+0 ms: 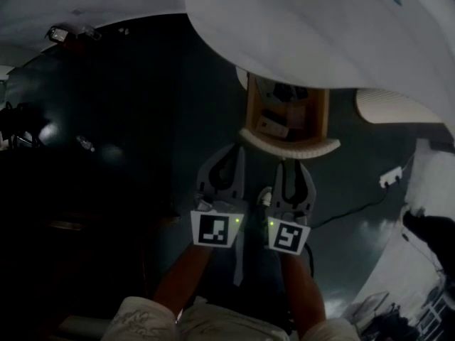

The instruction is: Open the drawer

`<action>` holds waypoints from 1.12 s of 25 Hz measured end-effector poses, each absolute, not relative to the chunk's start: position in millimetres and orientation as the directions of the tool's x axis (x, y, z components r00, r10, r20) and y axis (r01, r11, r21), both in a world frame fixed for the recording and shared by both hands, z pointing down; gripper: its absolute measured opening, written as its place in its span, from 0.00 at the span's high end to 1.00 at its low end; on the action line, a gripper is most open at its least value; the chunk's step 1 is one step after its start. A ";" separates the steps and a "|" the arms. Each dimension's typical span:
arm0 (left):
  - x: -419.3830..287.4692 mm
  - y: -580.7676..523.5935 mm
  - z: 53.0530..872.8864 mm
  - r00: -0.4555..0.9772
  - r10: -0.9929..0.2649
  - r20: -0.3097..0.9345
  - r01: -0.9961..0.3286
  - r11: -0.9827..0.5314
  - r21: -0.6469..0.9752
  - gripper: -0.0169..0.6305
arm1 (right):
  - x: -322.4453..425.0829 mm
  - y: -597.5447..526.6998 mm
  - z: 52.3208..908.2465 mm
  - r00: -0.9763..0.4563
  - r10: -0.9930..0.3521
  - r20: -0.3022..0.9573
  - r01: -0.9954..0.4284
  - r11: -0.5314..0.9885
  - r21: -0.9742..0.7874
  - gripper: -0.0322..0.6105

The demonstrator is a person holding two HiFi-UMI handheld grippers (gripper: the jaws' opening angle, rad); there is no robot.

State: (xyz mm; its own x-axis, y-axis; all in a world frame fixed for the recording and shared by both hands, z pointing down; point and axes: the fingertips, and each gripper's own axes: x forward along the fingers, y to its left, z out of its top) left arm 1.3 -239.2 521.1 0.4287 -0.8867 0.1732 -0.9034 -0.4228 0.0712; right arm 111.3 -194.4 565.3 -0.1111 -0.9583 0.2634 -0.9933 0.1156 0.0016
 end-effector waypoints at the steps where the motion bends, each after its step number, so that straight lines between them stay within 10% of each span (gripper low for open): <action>1: 0.0 -240.2 507.3 0.425 -0.890 0.167 -0.905 -0.419 0.071 0.97 | 110.5 -195.7 547.5 -0.115 -0.962 0.249 -0.993 0.120 0.003 0.78; 20: -12.3 -208.2 249.1 0.390 -0.921 -0.025 -0.921 -0.390 -0.007 0.97 | 112.2 -184.9 239.4 -0.195 -0.979 -0.067 -0.981 0.193 0.030 0.78; 28: -2.4 -179.8 216.7 0.400 -0.914 -0.071 -0.916 -0.402 0.007 0.97 | 103.7 -160.4 192.7 -0.244 -0.959 -0.141 -0.968 0.234 0.088 0.94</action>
State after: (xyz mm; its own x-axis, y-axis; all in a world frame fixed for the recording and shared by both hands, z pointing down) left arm -2.4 -179.8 216.7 0.4004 -0.9136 -0.0712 -0.9157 -0.4019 0.0071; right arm 103.7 -160.4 192.7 -0.2442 -0.9594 -0.1411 -0.9684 0.2336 0.0876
